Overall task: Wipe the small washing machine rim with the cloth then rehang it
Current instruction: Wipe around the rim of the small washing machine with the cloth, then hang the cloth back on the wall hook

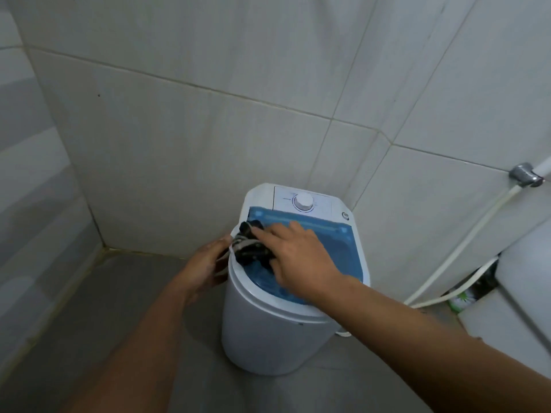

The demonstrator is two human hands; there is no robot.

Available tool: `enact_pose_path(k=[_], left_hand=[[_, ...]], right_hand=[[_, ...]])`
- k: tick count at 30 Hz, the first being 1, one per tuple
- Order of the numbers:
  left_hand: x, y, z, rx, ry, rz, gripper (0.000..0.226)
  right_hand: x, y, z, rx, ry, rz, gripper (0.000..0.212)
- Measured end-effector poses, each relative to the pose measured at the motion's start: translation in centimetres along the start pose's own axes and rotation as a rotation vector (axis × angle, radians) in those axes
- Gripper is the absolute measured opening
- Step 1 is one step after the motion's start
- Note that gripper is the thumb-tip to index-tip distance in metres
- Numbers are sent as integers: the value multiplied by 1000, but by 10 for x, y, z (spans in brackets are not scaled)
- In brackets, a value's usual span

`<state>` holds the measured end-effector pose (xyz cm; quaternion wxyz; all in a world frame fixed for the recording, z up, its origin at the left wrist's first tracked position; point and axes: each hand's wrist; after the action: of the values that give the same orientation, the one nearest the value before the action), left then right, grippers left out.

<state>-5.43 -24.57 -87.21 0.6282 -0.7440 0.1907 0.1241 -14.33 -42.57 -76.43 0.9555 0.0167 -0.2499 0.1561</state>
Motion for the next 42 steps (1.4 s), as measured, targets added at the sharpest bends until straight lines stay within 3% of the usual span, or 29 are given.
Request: enact_pose_path(k=[4,7,11,15,19,23,25,27,29,31,32,34,36,38,42], left_hand=[[-4,-3,2,13,9,20,39],[-6,-5,4,37,49,39,45],[0,-8,7,43,95,73,58],[-1,-15,7,75,127,93,47],[-2,-24,9,156,83,126,37],[3,-32,14,222,96,153,34],[-3,-40,10,300,88,150,36],[-12,-52,4,420,29,106,35],[-32,-69,-1,529,-106,21,37],[-64,-94,-7,536,-234,-9,37],[-84,-111,-8,515,-286,-3,37],[-129,-156,-12,489,-321,59,38],[-180,-209,-21,459,-203,197,35],[-233,-269,-38,425,-17,320,26],[-322,-373,-74,264,247,385,47]], right_hand=[[17,-53,2,-183,46,-215,65],[45,-31,-14,-126,46,-298,63],[-3,9,4,55,35,-102,67],[-84,-15,33,134,2,31,66],[-114,-82,36,29,-153,-259,67],[-62,-111,24,-134,-98,-627,63],[-40,-88,17,-199,-62,-593,63],[-37,-40,16,-200,-38,-417,67],[-52,18,28,-22,24,-287,72],[-64,57,56,282,138,-323,68],[-62,66,78,467,162,-476,61],[-46,69,130,789,48,-914,41],[-18,61,197,983,-38,-1243,26],[16,52,271,1130,-52,-1406,19],[73,44,402,1523,16,-1636,26]])
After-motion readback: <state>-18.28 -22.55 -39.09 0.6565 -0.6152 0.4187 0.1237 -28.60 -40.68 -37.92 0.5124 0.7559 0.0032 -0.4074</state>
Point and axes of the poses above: each hand's wrist, its own x-axis towards the middle knuckle, its own z-axis out of the back of the hand, y = z × x, and after that the axes turned 14 degrees about -y, right-handed
